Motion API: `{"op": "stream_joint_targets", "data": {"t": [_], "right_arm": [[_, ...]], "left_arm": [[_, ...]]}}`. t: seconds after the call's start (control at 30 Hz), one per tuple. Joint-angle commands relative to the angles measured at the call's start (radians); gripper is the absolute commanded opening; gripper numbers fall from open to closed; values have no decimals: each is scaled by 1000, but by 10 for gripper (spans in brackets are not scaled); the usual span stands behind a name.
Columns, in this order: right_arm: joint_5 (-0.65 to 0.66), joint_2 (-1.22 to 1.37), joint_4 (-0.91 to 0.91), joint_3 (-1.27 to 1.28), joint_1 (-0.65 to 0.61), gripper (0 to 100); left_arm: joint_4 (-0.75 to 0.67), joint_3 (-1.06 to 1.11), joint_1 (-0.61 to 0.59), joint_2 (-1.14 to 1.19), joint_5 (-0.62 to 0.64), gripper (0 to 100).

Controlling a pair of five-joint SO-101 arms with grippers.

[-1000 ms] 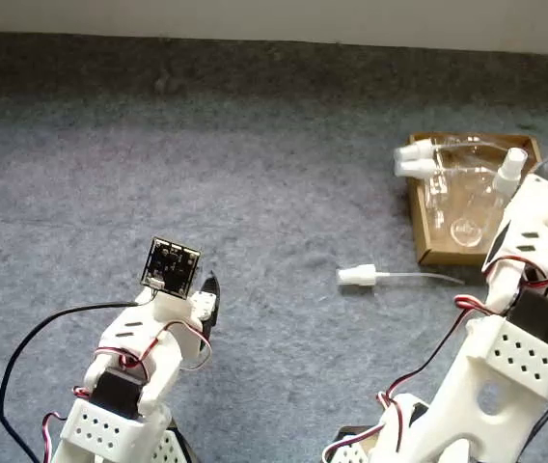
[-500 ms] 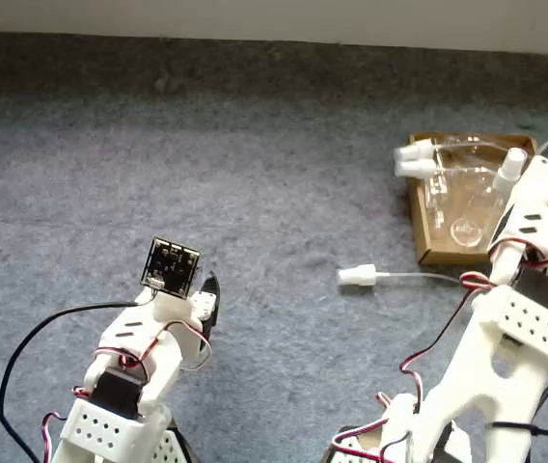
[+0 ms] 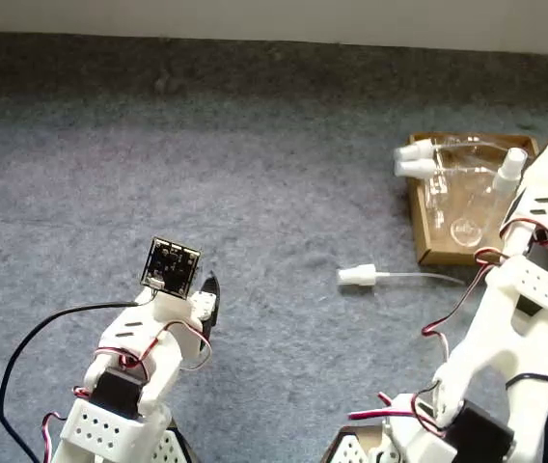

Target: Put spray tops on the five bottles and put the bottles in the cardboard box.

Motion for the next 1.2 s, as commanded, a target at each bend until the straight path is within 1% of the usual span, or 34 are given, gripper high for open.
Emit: {"op": "stream_joint_targets", "data": {"t": [0.0,0.17,0.27,0.33,0.67,1.17], "right_arm": [[-8,5,-71,-42,16,135],[-6,65,-102,-38,18,135],[72,120,-136,-38,13,135],[97,159,-165,-38,16,135],[106,328,-309,-38,10,135],[106,430,-328,-36,18,135]], "left_arm": [[-23,1,-12,-7,3,7],[-23,1,-12,-7,3,7],[-23,1,-12,-7,3,7],[-23,1,-12,-7,3,7],[-23,1,-13,-7,3,7],[-23,1,-13,-7,3,7]]}}
